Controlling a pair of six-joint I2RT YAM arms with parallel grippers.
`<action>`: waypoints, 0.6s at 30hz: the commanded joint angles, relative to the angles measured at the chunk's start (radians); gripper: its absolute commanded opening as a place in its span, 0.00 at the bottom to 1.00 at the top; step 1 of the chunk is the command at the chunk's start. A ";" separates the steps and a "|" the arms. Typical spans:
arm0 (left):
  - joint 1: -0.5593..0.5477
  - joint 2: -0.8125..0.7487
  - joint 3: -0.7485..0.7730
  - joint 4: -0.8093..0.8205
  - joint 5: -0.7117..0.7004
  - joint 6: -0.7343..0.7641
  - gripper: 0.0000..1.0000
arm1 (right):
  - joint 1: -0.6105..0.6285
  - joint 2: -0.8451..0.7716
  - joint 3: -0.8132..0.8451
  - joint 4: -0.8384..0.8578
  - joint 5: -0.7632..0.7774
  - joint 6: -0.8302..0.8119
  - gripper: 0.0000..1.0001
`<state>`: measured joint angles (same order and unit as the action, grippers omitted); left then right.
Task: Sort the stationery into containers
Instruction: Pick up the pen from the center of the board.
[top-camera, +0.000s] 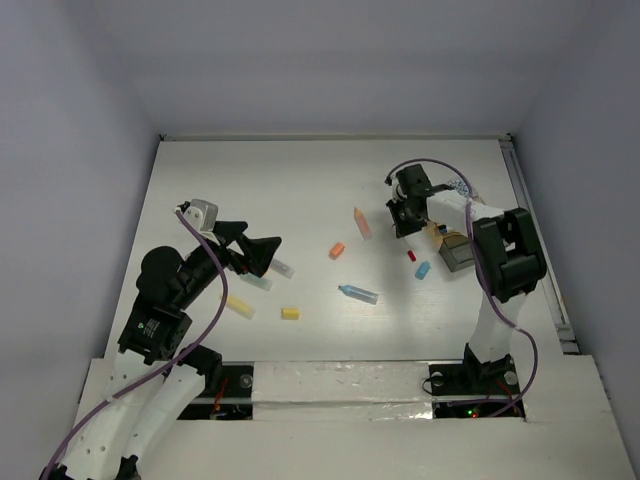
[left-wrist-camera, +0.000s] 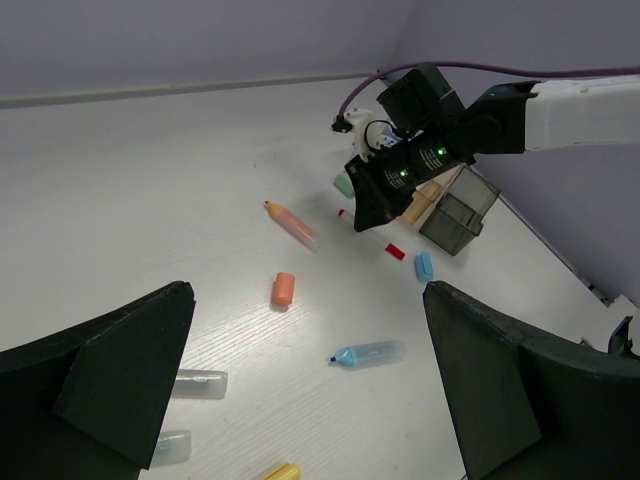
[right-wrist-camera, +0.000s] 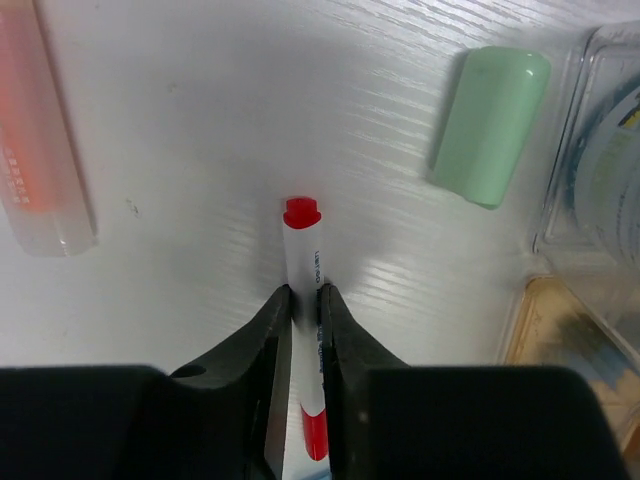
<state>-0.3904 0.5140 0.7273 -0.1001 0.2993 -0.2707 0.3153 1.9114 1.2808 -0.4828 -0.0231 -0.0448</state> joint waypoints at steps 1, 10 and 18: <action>0.005 -0.003 0.004 0.056 0.012 0.008 0.99 | 0.045 -0.021 -0.029 0.042 -0.037 0.083 0.17; 0.005 -0.006 0.004 0.054 0.008 0.008 0.99 | 0.045 -0.006 -0.058 0.058 -0.023 0.086 0.20; 0.015 -0.006 0.003 0.054 0.009 0.008 0.99 | 0.045 -0.156 -0.087 0.177 -0.031 0.180 0.00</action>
<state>-0.3901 0.5140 0.7273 -0.1001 0.2989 -0.2707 0.3416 1.8587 1.2072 -0.3878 -0.0208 0.0719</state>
